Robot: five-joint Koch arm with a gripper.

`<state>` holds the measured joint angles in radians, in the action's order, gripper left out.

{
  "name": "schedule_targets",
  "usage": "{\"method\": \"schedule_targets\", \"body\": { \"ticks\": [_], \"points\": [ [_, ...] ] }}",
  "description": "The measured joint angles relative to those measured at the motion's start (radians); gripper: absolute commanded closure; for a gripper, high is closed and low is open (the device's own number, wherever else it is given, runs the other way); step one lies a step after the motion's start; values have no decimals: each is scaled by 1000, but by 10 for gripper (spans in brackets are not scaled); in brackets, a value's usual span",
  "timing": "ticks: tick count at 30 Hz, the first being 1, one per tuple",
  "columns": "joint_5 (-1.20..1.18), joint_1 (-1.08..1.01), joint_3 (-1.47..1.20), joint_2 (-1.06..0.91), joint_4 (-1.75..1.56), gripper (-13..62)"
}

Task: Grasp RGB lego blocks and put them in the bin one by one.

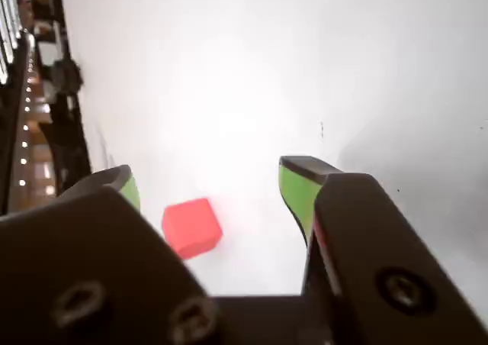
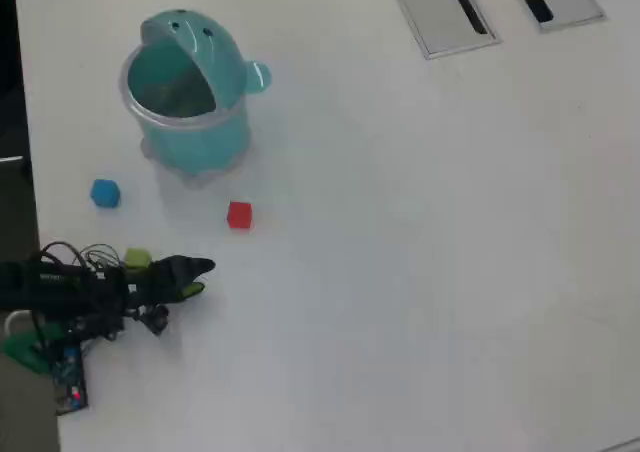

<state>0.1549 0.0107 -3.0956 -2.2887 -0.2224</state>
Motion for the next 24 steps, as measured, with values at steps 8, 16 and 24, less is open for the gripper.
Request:
{"method": "schedule_targets", "body": {
  "ticks": [8,16,24],
  "points": [
    [150,-40,31,0,0,162],
    [252,-61,94,0,0,155],
    [264,-64,201,0,0,163]
  ]
}}
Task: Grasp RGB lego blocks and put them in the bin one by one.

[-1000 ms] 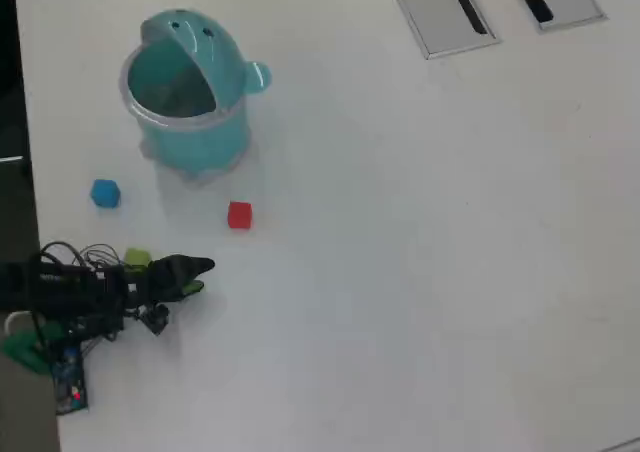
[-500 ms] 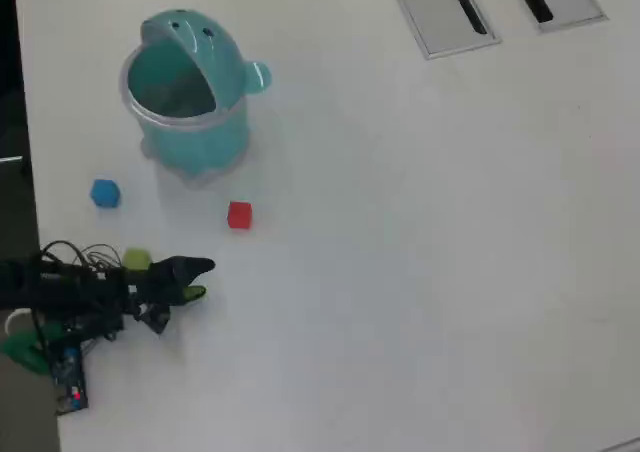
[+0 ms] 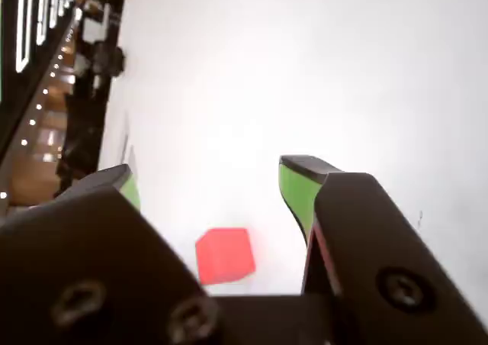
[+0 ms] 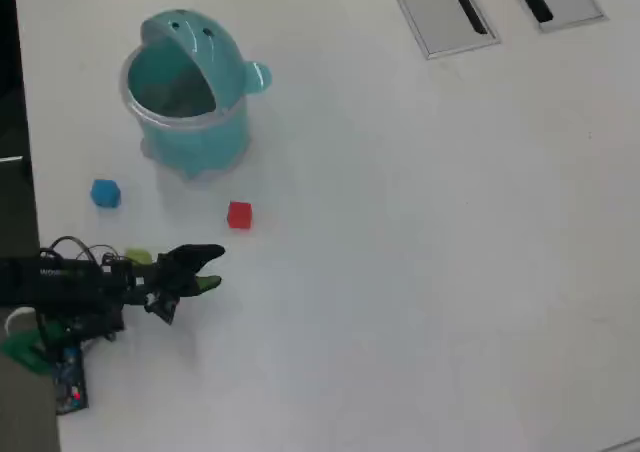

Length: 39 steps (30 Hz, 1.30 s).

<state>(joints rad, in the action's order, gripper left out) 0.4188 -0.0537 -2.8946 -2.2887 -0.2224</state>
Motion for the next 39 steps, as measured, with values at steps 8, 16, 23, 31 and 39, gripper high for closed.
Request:
{"method": "schedule_targets", "body": {
  "ticks": [8,16,23,31,39],
  "points": [
    [324,74,74,0,-51,171],
    [738,189,146,0,-44,163],
    [914,268,169,0,11,163],
    [1164,344,230,67,92,153],
    [1230,351,259,207,158,154]
  ]
}}
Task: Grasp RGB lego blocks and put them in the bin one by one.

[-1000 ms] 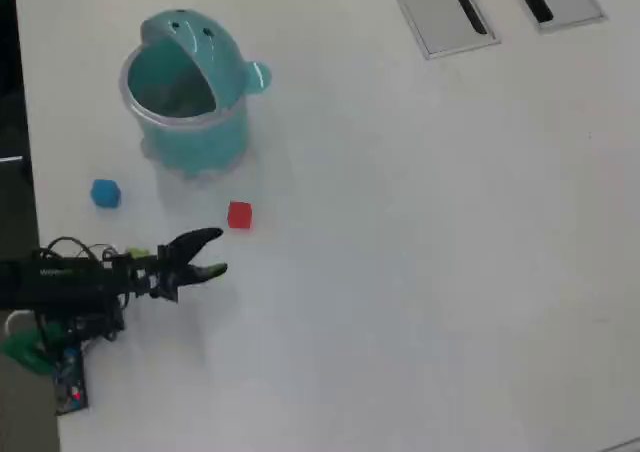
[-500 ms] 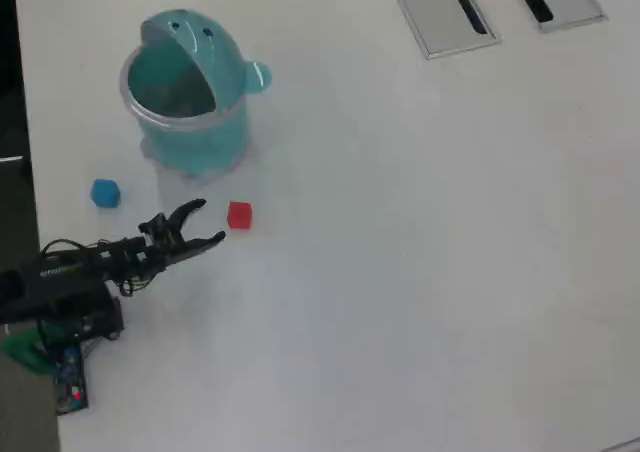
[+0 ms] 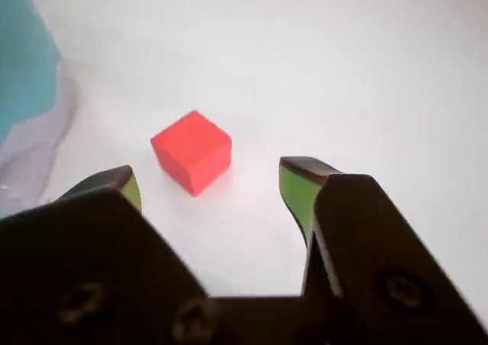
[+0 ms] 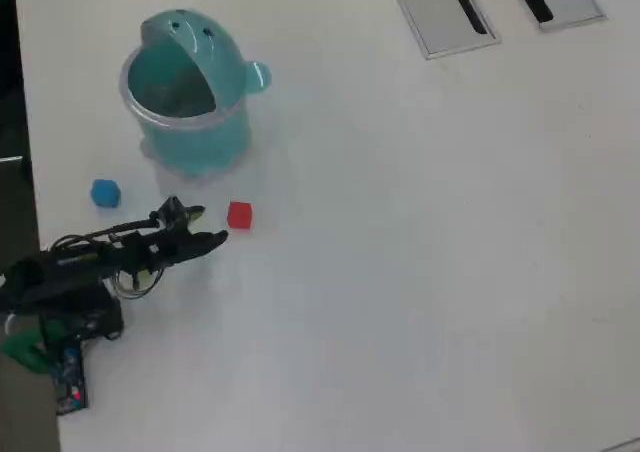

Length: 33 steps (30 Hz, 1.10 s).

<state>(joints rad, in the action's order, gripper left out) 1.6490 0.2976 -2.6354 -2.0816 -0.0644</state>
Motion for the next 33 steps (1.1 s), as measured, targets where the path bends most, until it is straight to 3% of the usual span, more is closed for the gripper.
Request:
{"method": "schedule_targets", "body": {
  "ticks": [33],
  "points": [
    [-34,66,239,541,-167,154]
  ]
}}
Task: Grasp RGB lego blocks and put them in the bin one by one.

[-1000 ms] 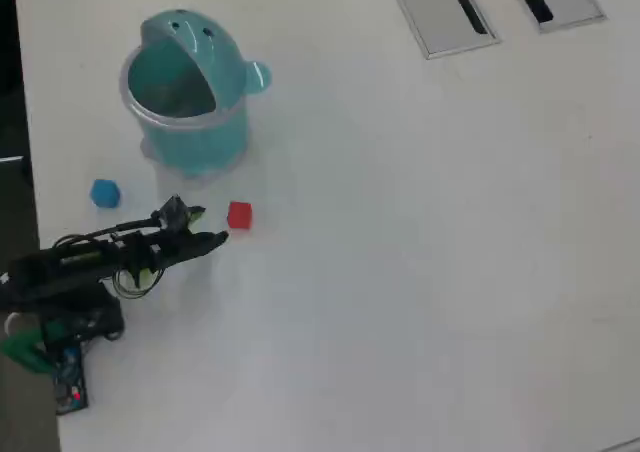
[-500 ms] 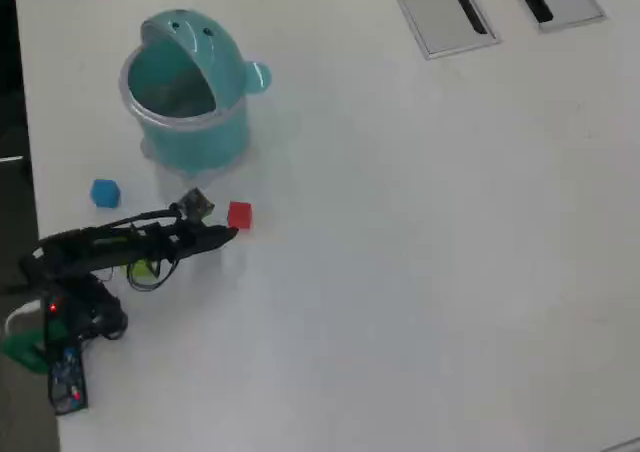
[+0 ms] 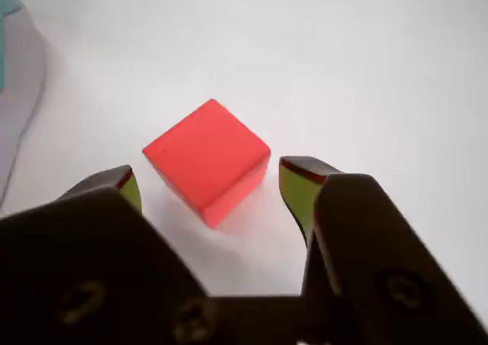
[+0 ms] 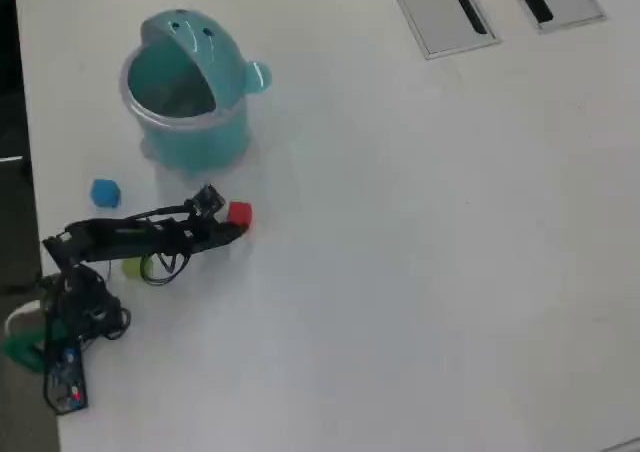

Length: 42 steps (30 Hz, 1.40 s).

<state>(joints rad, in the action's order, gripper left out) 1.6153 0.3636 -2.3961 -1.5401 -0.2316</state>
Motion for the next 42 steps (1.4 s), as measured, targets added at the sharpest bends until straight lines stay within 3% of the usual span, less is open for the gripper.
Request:
{"method": "schedule_targets", "body": {
  "ticks": [15,21,30,42],
  "points": [
    [-3,11,114,189,-51,158],
    [-63,3,115,212,-80,211],
    [-147,5,114,196,-123,299],
    [-238,21,86,9,-127,300]
  ]
}}
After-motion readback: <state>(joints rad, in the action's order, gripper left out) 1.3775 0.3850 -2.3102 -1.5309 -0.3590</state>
